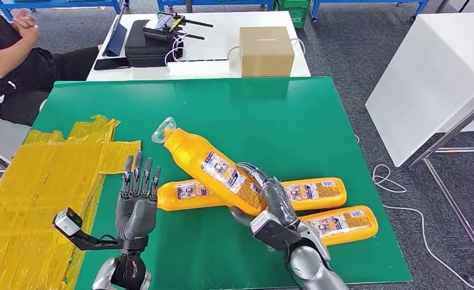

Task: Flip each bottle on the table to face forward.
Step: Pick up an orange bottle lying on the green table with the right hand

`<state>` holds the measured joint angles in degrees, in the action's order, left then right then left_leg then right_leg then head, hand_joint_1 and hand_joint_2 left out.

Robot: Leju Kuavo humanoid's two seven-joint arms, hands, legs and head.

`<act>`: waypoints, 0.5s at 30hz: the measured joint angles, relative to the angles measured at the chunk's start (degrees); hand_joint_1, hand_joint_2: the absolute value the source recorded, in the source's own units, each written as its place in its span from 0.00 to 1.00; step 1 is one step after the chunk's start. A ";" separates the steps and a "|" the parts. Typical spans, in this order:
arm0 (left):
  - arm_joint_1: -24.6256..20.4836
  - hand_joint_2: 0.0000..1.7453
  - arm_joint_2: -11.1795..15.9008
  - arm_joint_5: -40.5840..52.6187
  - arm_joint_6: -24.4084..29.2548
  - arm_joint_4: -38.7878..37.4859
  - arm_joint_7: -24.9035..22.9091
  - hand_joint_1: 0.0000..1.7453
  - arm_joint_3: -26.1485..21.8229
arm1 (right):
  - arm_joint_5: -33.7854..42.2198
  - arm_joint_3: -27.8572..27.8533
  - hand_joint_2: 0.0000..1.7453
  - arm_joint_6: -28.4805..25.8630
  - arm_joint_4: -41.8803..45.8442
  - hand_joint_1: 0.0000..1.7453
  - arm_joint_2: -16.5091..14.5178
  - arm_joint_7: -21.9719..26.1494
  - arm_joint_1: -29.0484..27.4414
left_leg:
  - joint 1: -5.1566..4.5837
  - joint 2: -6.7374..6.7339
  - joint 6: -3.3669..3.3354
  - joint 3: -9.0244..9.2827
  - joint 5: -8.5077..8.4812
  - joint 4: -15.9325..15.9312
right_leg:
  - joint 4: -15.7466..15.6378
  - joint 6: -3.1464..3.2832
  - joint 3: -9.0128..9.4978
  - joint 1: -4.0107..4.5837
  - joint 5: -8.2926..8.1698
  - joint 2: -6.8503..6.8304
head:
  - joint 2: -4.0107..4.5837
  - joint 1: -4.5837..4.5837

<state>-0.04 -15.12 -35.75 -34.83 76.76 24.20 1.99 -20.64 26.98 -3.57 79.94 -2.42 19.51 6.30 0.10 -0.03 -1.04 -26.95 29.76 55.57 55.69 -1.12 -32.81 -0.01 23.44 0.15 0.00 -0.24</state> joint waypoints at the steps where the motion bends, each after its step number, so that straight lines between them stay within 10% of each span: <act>1: -0.01 1.00 0.00 0.01 0.01 -0.07 0.00 0.00 0.08 | -0.10 0.02 1.00 0.05 -0.08 1.00 -0.12 0.07 0.05 | 0.00 0.00 0.00 0.00 0.00 0.00 | 0.00 0.00 0.00 0.00 0.00 0.00 | 0.00 0.00; 15: -0.18 1.00 0.28 0.16 1.82 -2.52 1.23 0.00 -0.62 | -7.62 13.66 1.00 -1.81 -0.27 1.00 -3.80 -0.66 0.11 | 0.00 0.00 0.00 0.00 0.00 -0.01 | 0.02 0.00 0.00 0.00 0.00 0.00 | 0.00 -0.01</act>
<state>-0.23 -14.84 -35.58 -33.01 74.24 25.43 1.38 -28.26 40.64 -5.38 79.67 -6.22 18.85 6.41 0.10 -0.04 -1.03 -26.95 29.76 55.57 55.71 -1.11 -32.81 -0.01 23.44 0.15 0.00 -0.25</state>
